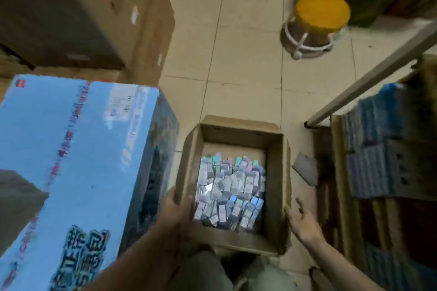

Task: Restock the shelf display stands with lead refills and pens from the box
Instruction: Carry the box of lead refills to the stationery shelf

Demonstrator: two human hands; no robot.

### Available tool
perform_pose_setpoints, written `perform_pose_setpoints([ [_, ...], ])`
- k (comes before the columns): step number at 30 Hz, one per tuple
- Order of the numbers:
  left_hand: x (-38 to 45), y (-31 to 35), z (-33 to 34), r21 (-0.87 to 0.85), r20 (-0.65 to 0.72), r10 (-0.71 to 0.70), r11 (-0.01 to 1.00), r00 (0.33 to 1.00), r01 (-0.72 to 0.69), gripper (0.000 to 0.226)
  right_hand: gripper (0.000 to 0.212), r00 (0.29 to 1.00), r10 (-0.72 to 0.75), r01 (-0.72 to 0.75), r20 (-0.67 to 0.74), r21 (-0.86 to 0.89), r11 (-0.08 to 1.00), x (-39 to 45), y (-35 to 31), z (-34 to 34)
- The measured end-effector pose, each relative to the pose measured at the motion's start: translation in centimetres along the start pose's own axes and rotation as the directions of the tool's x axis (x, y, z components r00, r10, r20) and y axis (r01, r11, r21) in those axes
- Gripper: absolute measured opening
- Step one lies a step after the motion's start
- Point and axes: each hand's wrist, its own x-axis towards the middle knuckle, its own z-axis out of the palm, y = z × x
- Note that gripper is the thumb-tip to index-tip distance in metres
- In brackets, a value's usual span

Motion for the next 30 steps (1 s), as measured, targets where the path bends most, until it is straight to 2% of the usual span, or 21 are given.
perform_pose_setpoints([
  [4,5.3,-4.4,4.1,0.014,-0.016,0.026,1.0,1.0,-0.026,0.035,0.061,0.999,-0.011,0.012,-0.045,0.009,1.0,4.7,3.4,3.8],
  [5,6.4,-5.7,5.0,0.01,-0.027,0.038,0.999,0.999,-0.038,0.032,0.058,0.997,-0.027,0.029,-0.077,0.029,0.999,5.6,4.2,4.9],
  [8,7.9,-7.8,6.2,0.123,-0.084,0.106,0.988,0.991,-0.095,0.007,0.045,0.983,-0.078,0.085,-0.168,0.039,0.996,7.2,5.5,7.1],
  [11,8.8,-8.1,6.3,0.152,-0.087,0.13,0.982,0.988,-0.115,0.009,0.033,0.971,-0.087,0.106,-0.224,0.07,0.992,7.7,5.3,7.9],
  [18,2.9,0.2,1.3,0.065,-0.021,0.101,0.993,0.995,-0.1,0.011,0.029,0.975,-0.036,0.052,-0.221,0.065,0.997,1.8,-1.2,1.4],
  [21,-2.4,5.5,-2.6,-0.028,0.022,0.118,0.993,0.993,-0.118,0.009,0.031,0.972,-0.065,0.076,-0.228,0.042,0.996,-4.1,-5.3,-3.1],
  [26,-11.2,14.8,-10.8,-0.035,0.004,0.203,0.979,0.979,-0.202,0.035,0.028,0.954,-0.143,0.148,-0.264,0.001,0.989,-15.1,-11.7,-10.6],
  [30,-18.1,21.5,-17.2,-0.049,-0.04,0.234,0.97,0.971,-0.236,0.038,0.034,0.944,-0.194,0.206,-0.267,0.017,0.978,-24.3,-17.1,-15.6],
])
